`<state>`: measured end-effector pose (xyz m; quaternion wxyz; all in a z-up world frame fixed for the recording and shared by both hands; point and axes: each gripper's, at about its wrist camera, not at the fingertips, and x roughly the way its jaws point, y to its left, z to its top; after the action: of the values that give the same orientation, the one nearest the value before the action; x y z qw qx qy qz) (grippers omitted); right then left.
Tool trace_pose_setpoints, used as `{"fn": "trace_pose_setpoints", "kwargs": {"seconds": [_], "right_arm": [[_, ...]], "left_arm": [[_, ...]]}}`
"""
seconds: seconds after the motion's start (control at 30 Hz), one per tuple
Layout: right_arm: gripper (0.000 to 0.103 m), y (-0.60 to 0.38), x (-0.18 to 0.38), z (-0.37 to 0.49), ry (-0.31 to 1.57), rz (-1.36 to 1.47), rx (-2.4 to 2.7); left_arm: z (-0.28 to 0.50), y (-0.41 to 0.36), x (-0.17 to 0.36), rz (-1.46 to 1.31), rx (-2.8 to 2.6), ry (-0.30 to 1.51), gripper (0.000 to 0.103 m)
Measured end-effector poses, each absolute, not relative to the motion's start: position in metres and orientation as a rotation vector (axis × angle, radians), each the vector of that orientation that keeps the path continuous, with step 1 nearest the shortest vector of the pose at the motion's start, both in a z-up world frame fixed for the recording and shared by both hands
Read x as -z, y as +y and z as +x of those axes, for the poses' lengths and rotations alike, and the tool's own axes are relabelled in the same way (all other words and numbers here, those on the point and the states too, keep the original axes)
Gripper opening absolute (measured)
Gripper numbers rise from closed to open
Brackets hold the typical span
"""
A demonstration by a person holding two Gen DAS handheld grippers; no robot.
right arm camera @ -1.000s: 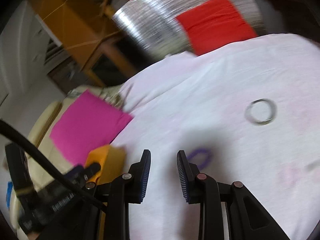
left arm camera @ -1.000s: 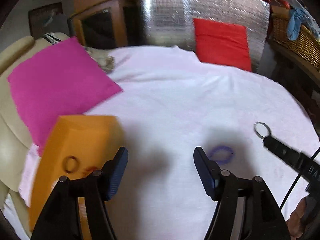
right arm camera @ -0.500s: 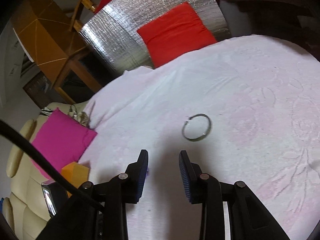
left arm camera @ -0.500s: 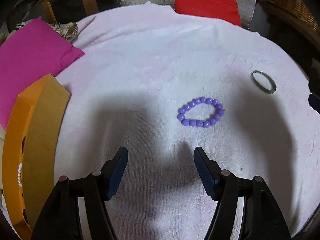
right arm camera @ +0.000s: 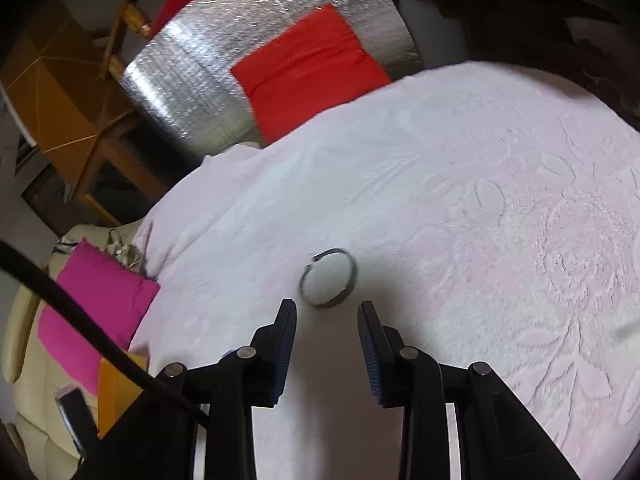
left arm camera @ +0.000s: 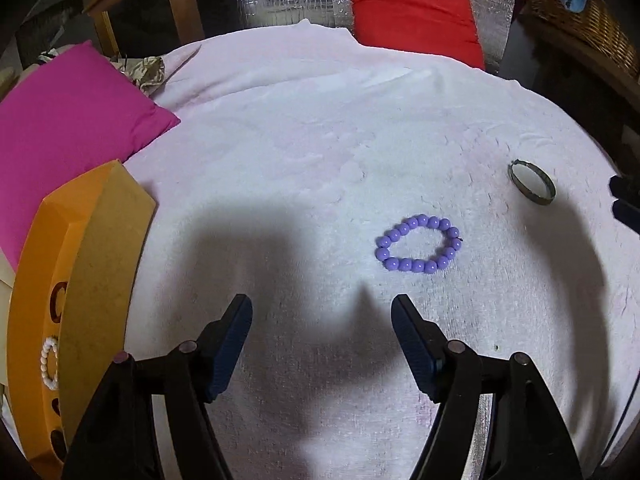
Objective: Organize jewelry
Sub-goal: 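Grasp the bronze cuff bracelet with the right tool while the left tool approaches the purple bead bracelet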
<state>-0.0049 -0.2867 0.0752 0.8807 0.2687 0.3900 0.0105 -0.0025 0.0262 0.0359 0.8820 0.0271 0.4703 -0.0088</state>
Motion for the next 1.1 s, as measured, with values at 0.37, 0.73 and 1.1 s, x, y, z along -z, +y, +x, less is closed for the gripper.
{"fn": "trace_pose_setpoints", "kwargs": {"seconds": [0.37,0.73,1.1], "right_arm": [[0.034,-0.277,-0.042,0.047,0.883,0.522,0.022],[0.071,-0.244,-0.028,0.066,0.886,0.309,0.036],[0.032,-0.223,-0.022,0.066,0.872,0.11,0.106]], "left_arm": [[0.013,0.031,-0.028,0.029,0.022,1.007,0.073],[0.019,0.023,-0.025,0.055,0.03,1.011,0.073],[0.015,0.011,-0.028,0.105,0.023,0.983,0.073]]}}
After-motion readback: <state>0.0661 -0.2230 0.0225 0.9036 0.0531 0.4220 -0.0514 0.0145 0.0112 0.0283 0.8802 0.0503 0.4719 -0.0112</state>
